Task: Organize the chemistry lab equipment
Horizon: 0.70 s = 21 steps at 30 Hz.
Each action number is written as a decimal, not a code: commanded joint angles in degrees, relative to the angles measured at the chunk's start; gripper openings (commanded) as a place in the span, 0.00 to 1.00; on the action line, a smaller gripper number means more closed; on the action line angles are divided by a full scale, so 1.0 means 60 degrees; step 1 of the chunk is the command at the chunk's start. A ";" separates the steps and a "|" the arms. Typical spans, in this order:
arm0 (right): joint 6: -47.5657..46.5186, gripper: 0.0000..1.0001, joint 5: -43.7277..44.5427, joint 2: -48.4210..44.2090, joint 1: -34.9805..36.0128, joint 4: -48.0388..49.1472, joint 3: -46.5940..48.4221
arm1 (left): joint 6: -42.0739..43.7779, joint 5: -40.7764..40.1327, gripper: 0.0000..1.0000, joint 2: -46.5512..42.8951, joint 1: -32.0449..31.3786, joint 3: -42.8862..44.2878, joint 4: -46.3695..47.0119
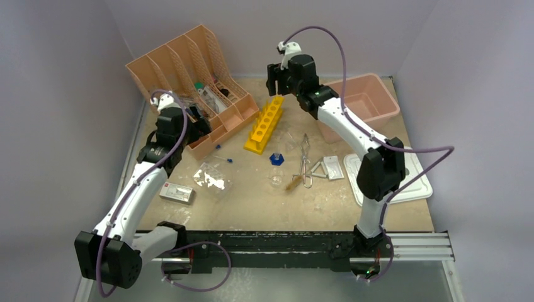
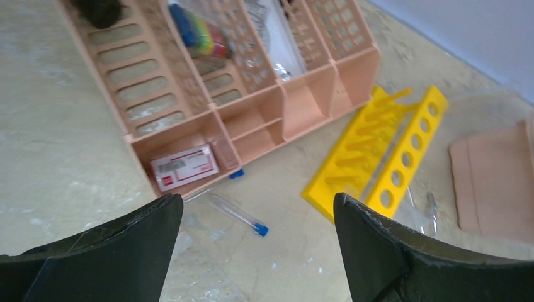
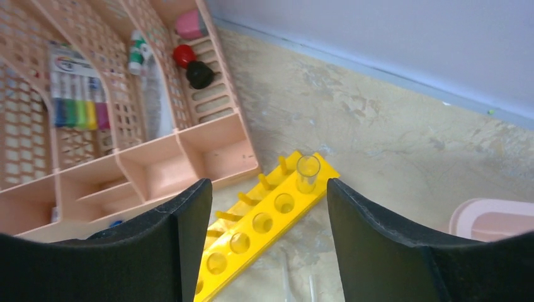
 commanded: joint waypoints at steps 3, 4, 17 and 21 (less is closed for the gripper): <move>-0.0023 0.68 -0.0738 -0.0958 0.0574 -0.1199 0.0115 | -0.1135 -0.2425 0.85 -0.0392 0.0031 0.0537 -0.1000; -0.0144 0.68 -0.0668 -0.1031 0.0811 -0.1186 0.0000 | -0.1301 -0.2670 0.85 -0.0513 0.0031 0.0505 -0.1119; 0.0509 0.62 -0.0810 0.0725 0.3580 -0.1613 0.0064 | -0.1458 -0.7666 0.87 -0.2026 0.0046 0.1759 -0.2972; 0.0492 0.57 -0.0764 0.1808 0.3821 -0.2341 0.0727 | -0.1530 -0.7514 0.87 -0.2175 0.0046 0.1733 -0.2956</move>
